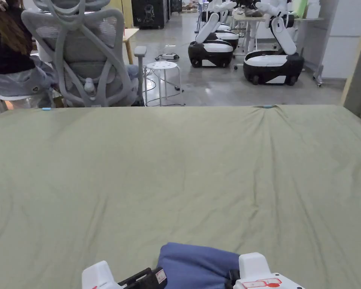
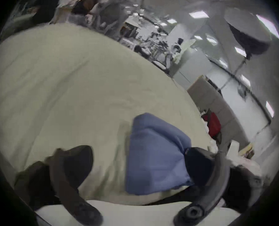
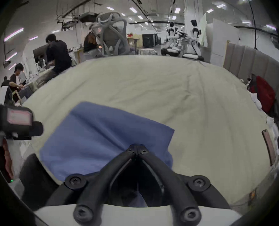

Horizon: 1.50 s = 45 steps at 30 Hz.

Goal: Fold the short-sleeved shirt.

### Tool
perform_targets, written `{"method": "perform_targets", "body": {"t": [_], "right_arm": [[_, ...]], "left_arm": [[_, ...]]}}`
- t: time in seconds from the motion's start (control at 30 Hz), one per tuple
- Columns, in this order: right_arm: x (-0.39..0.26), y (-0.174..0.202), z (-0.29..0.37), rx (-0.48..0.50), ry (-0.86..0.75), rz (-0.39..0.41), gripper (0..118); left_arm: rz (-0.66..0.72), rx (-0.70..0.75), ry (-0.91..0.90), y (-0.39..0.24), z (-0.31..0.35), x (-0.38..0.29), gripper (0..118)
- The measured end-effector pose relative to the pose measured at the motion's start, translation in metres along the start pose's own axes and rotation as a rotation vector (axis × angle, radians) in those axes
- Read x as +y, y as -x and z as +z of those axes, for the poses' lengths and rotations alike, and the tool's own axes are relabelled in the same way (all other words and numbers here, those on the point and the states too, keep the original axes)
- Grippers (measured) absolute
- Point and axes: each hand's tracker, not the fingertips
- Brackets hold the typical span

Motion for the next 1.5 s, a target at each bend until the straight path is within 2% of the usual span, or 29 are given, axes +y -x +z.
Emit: {"method": "perform_targets", "body": {"t": [0.13, 0.2, 0.23, 0.27, 0.3, 0.33, 0.37, 0.43, 0.5, 0.6, 0.9, 1.03, 1.23, 1.33, 1.5], "right_arm": [[-0.007, -0.008, 0.000, -0.002, 0.005, -0.018, 0], [-0.005, -0.006, 0.001, 0.002, -0.002, -0.010, 0], [-0.004, -0.004, 0.002, 0.001, -0.005, 0.001, 0], [-0.004, -0.003, 0.002, -0.004, -0.004, 0.007, 0], [-0.003, -0.002, 0.002, -0.009, -0.001, 0.009, 0], [-0.003, -0.001, 0.001, -0.019, 0.001, 0.012, 0], [-0.002, 0.000, 0.002, -0.034, 0.002, 0.019, 0], [0.002, 0.002, 0.009, -0.038, -0.005, 0.019, 0], [0.010, 0.010, 0.020, -0.011, -0.042, 0.006, 0], [0.030, 0.038, 0.030, 0.012, -0.098, 0.060, 0], [0.080, 0.151, 0.019, 0.091, -0.161, 0.149, 0], [0.092, 0.202, 0.010, 0.139, -0.176, 0.163, 0], [0.099, 0.270, -0.008, 0.211, -0.176, 0.213, 0], [0.100, 0.292, -0.015, 0.236, -0.166, 0.227, 0], [0.098, 0.305, -0.030, 0.240, -0.146, 0.252, 0]], "left_arm": [[0.275, -0.229, 0.144, 0.027, -0.043, -0.011, 110], [0.283, -0.325, 0.149, 0.022, -0.061, -0.017, 110], [0.273, -0.343, 0.151, 0.014, -0.070, -0.017, 104], [0.266, -0.377, 0.177, 0.005, -0.079, -0.016, 93], [0.257, -0.376, 0.219, -0.004, -0.086, -0.018, 76], [0.215, -0.327, 0.231, -0.015, -0.091, -0.021, 37], [0.104, -0.195, 0.226, -0.028, -0.092, -0.022, 33], [-0.035, -0.120, 0.195, -0.039, -0.086, -0.020, 30], [-0.047, -0.152, 0.173, -0.038, -0.073, -0.012, 28], [-0.204, -0.054, 0.125, -0.032, -0.051, 0.005, 28], [-0.254, 0.128, 0.017, 0.069, 0.030, 0.092, 28], [-0.197, 0.175, -0.007, 0.133, 0.067, 0.134, 28], [-0.192, 0.263, -0.026, 0.220, 0.111, 0.194, 28], [-0.200, 0.290, -0.016, 0.259, 0.126, 0.222, 28], [-0.163, 0.275, 0.030, 0.299, 0.131, 0.243, 31]]}}
